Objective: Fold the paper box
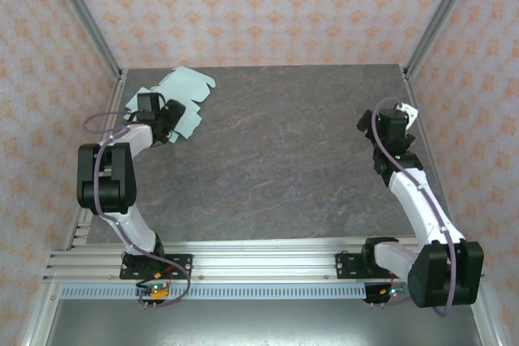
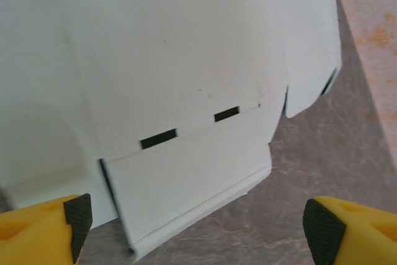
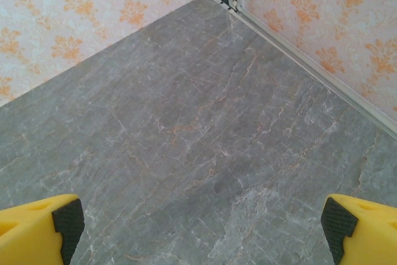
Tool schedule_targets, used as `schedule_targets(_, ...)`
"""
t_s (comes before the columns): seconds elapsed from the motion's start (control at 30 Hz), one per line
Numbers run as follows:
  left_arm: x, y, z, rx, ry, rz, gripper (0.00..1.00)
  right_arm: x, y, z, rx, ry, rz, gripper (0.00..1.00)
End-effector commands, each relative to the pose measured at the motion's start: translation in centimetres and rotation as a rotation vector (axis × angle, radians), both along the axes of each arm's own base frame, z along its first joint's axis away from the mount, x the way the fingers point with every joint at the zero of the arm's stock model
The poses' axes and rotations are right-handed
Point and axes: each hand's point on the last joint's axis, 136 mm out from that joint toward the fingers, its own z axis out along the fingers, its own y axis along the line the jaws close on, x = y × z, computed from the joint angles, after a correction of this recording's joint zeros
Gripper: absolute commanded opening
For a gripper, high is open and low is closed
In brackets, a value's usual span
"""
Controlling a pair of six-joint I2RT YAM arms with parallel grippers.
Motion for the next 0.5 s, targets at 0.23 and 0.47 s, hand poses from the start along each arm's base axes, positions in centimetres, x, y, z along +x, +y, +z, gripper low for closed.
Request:
schedule_targets(0.23, -0.2, -1.0, -0.9, -0.097, -0.034, -0.012, 0.84, -0.5, -0.1, 0.3, 0.021, 0.005, -0.013, 0.99)
schedule_targets(0.47, 1.1, -2.0, -0.3, -0.131, -0.083, -0.077, 0.65, -0.1, 0.4, 0.1, 0.058, -0.006, -0.005, 0.99)
